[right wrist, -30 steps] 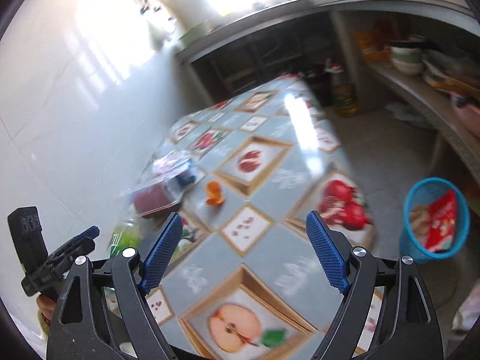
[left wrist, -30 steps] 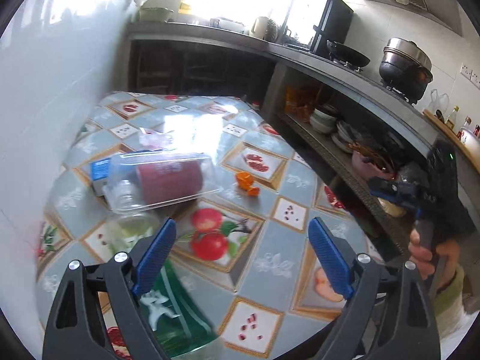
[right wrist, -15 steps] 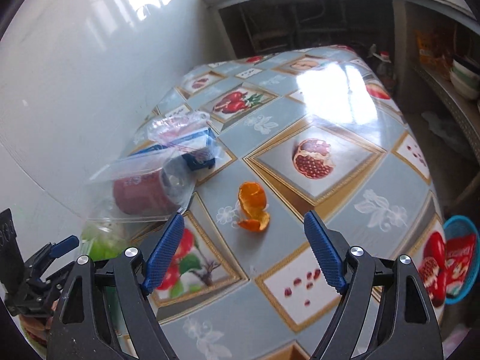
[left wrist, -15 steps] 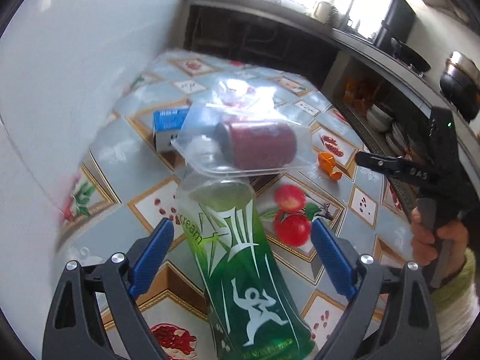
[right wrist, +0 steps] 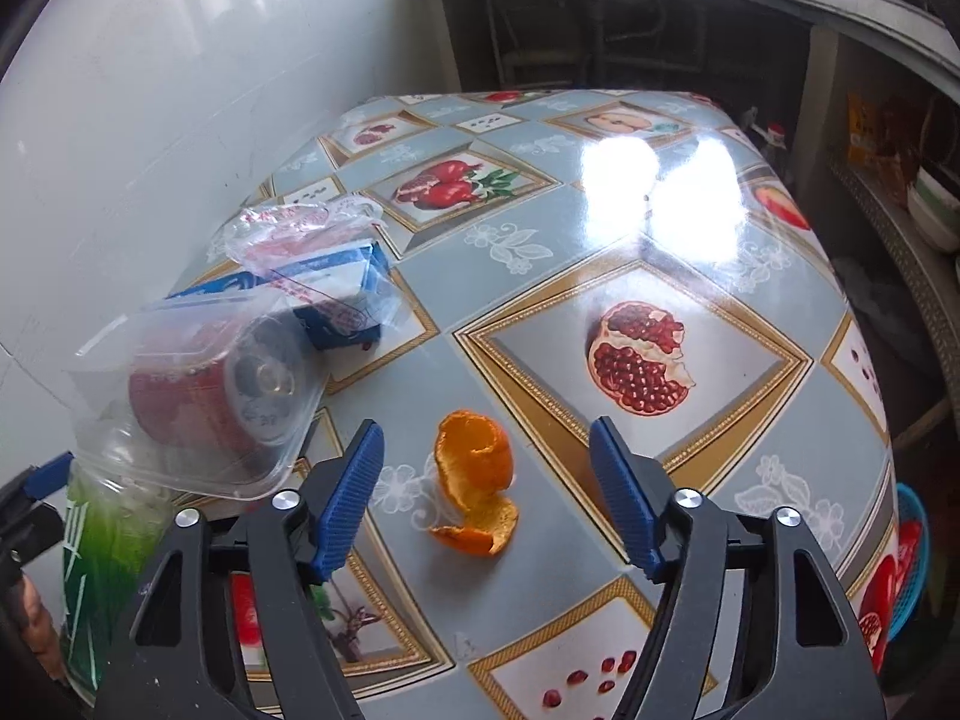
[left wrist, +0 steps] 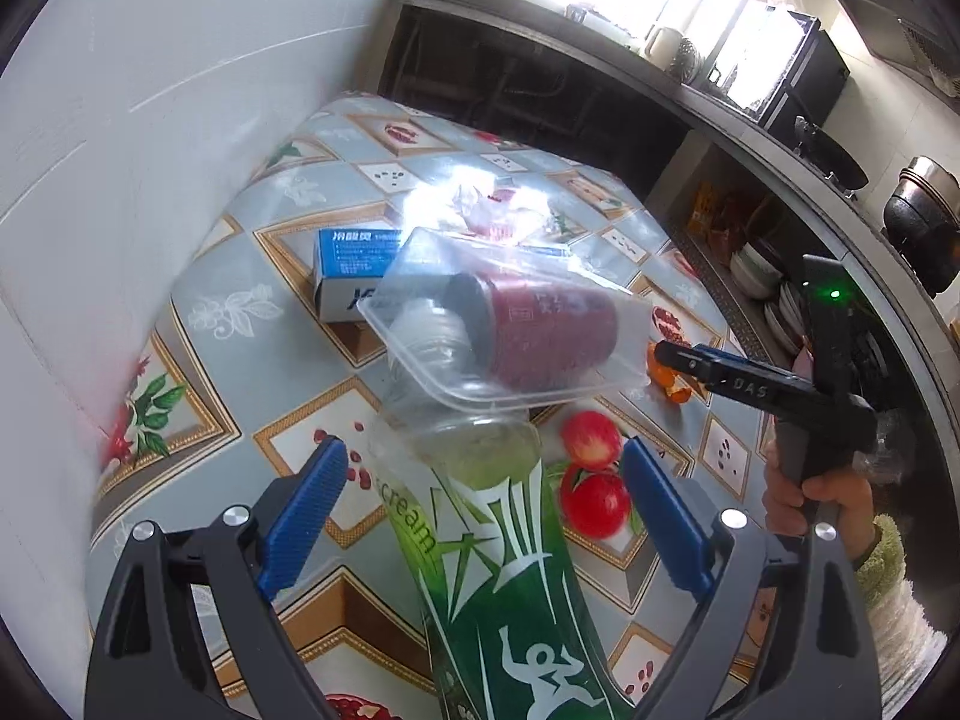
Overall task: Collect trash
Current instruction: 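Grasp the green plastic bottle with the left tool while the right tool grasps the orange peel, then lift the green bottle and orange peel and carry them toward the wastebasket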
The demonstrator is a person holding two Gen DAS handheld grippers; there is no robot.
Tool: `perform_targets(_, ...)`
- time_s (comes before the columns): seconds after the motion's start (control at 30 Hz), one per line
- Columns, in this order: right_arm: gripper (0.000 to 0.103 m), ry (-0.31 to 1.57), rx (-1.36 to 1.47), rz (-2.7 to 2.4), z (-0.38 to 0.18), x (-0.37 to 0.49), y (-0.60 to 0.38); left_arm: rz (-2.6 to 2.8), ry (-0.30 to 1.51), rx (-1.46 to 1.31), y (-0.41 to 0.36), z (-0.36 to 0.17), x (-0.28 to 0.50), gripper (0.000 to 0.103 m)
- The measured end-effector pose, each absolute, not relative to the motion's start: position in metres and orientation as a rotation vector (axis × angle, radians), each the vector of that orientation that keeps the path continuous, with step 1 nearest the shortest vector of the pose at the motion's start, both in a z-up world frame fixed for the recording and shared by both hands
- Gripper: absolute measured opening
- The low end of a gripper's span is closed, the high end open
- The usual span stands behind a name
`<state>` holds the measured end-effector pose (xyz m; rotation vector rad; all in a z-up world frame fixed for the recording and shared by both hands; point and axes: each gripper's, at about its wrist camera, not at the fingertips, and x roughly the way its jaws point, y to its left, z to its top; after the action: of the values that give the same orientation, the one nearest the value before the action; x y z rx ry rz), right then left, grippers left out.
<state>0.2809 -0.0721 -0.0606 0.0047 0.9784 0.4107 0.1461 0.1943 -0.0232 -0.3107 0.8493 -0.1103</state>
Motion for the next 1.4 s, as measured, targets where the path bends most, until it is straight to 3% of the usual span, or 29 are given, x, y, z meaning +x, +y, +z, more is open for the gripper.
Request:
perform_targets(0.27, 0.039, 0.985, -0.031, 0.406, -0.073, 0.278, -0.066, -0.11, 0.829, -0.279, 0.193, -0.02, 0.145, 0.09)
perform_targets(0.4, 0.021, 0.986, -0.022, 0.4, -0.072, 0.275, -0.068, -0.109, 0.835, -0.268, 0.192, -0.02, 0.147, 0.09)
perform_targets(0.5, 0.015, 0.983, -0.007, 0.397, -0.071, 0.272, -0.069, -0.111, 0.857, -0.258, 0.19, -0.024, 0.148, 0.09)
perform_targets(0.9, 0.012, 0.993, 0.083, 0.381, -0.07, 0.24, -0.095, -0.101, 1.021, -0.356, 0.192, -0.053, 0.153, 0.09)
perform_targets(1.1, 0.012, 0.99, 0.104, 0.385, -0.07, 0.228, -0.105, -0.129, 1.074, -0.543, 0.206, -0.067, 0.151, 0.063)
perform_targets(1.4, 0.012, 0.977, 0.138, 0.395, -0.068, 0.222, -0.116, -0.07, 1.126, -0.511, 0.208, -0.059, 0.105, 0.062)
